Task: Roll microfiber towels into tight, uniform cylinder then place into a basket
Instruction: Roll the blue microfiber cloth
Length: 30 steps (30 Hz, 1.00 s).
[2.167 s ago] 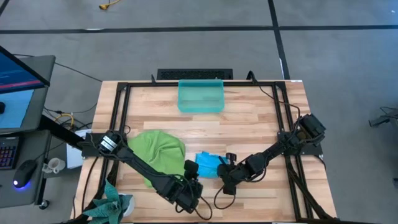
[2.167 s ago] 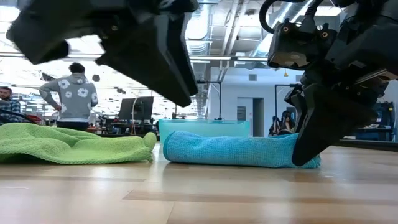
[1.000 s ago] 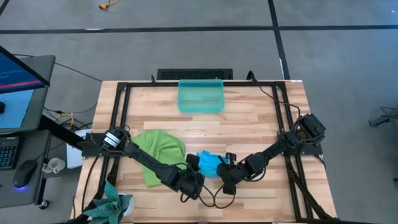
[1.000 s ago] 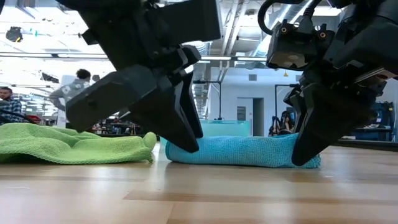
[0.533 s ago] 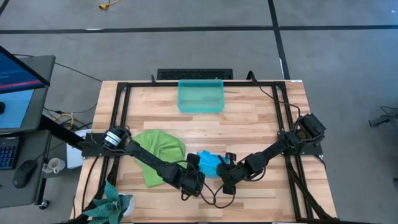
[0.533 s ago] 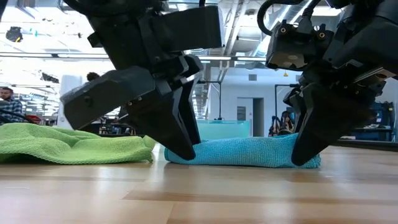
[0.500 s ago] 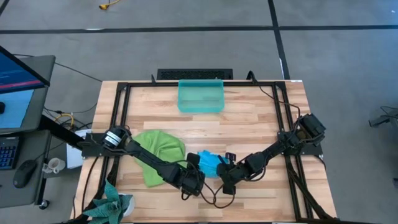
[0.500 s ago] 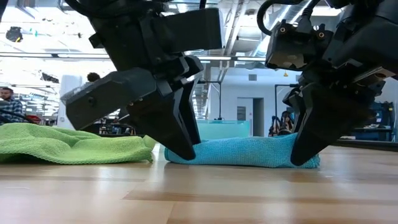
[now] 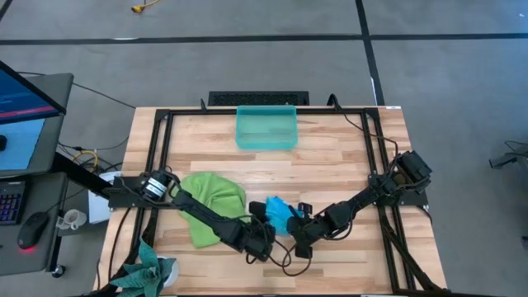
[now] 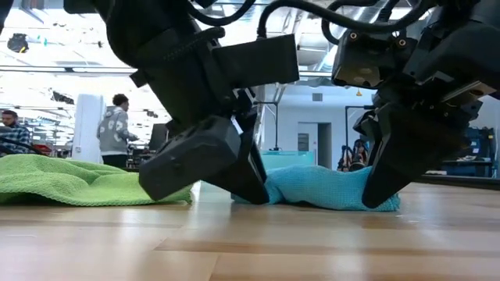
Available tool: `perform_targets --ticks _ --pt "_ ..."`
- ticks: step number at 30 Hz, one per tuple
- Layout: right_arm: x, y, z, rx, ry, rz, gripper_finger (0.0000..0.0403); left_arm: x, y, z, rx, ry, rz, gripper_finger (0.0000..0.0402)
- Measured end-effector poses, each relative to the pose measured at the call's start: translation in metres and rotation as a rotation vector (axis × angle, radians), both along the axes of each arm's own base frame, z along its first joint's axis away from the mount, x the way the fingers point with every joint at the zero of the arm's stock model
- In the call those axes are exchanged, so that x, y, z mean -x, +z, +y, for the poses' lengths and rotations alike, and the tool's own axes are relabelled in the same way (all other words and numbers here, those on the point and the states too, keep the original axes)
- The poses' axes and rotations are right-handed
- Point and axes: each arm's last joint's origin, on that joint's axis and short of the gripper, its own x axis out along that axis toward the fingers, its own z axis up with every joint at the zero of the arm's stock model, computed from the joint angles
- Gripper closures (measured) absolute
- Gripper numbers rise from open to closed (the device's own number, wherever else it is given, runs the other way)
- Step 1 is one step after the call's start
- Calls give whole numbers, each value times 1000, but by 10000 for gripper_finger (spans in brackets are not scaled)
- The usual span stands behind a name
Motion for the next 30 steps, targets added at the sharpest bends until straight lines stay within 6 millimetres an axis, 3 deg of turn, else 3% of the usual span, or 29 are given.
perform_targets --ticks 3,9,13,22,30 --pt "0 0 0 -13 7 8 361 0 2 -5 -8 -7 5 308" --pt "2 2 7 -56 41 19 361 -2 17 -23 -5 -74 51 391" --pt "1 5 15 -120 85 43 361 -5 36 -38 115 -102 113 387" --pt "4 20 49 -280 249 89 361 -21 81 -57 563 -142 196 395" --pt "6 26 60 -298 293 83 361 -28 77 -38 712 124 206 385"
